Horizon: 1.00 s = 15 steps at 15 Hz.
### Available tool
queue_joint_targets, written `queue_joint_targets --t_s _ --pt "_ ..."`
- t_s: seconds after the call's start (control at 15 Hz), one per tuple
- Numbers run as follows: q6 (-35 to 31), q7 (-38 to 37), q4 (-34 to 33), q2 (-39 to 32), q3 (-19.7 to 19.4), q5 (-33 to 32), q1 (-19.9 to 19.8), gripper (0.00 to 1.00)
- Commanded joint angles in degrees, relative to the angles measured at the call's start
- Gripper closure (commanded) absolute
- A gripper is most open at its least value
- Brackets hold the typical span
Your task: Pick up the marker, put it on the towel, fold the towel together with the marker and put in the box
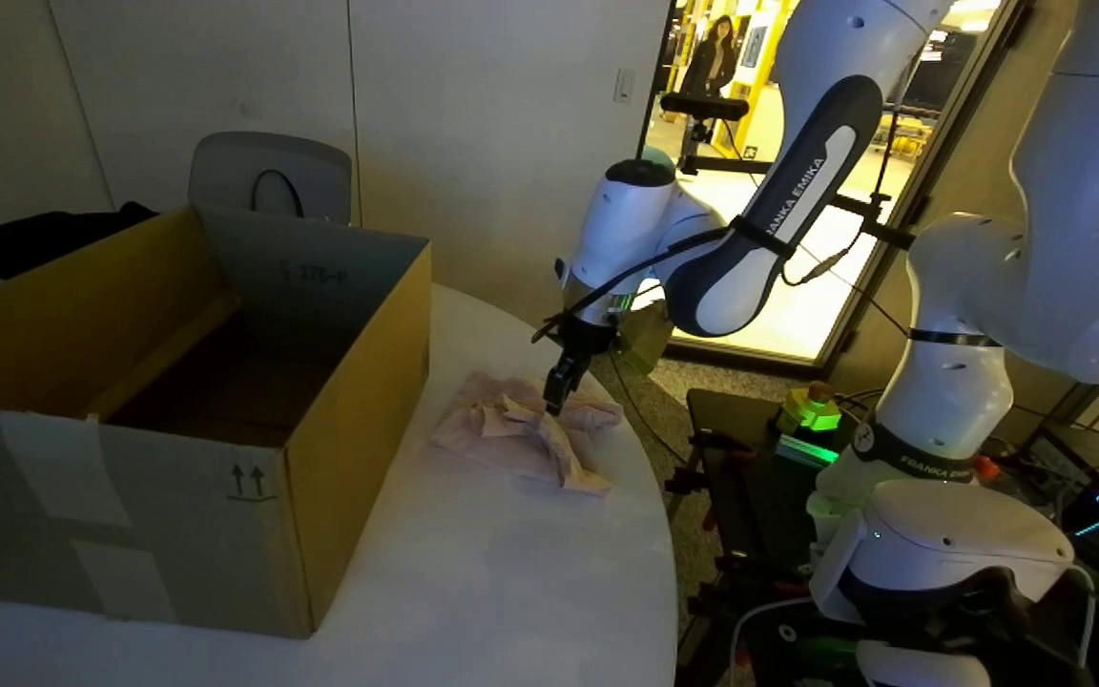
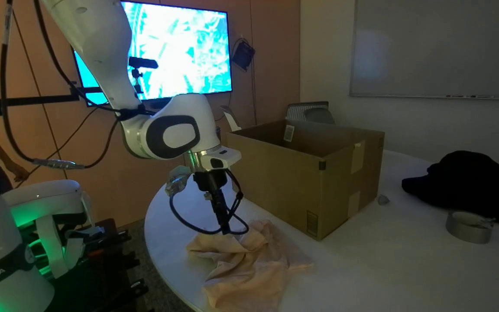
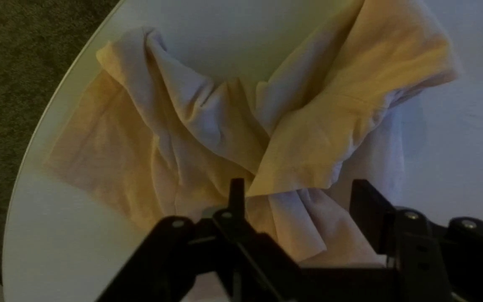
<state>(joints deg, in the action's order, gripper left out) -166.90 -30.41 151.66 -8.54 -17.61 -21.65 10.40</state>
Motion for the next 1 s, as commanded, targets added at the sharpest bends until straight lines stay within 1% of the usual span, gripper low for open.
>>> queue_joint_targets --t_s 0.0,0.07,0.27,0.4,0.53,0.6,0.67,0.73,0.8,0.93 --pt "-3.1 1.6 2.5 2.2 1.2 1.4 -3.7 0.02" --pt "-3.8 1.9 2.7 2.4 0.9 1.6 -4.5 0.0" --pt "-6.7 4.6 3.5 2.2 1.0 4.5 -7.8 0.0" --pt "-9.0 9.2 4.3 1.2 2.8 10.3 -11.0 0.0" --pt "-10.3 15.4 5.2 0.5 6.9 18.6 -14.6 0.0" --pt "-10.2 19.3 5.2 0.0 10.1 23.5 -17.0 0.0" --pt "-10.0 22.6 4.9 -0.7 14.1 27.3 -20.4 0.0" --pt "-9.4 25.9 4.1 -1.8 17.1 30.8 -22.7 0.0" --pt "-8.9 28.8 3.2 -3.1 19.6 33.4 -24.9 0.0" --pt "-8.5 32.5 1.6 -6.0 22.0 35.3 -28.0 0.0"
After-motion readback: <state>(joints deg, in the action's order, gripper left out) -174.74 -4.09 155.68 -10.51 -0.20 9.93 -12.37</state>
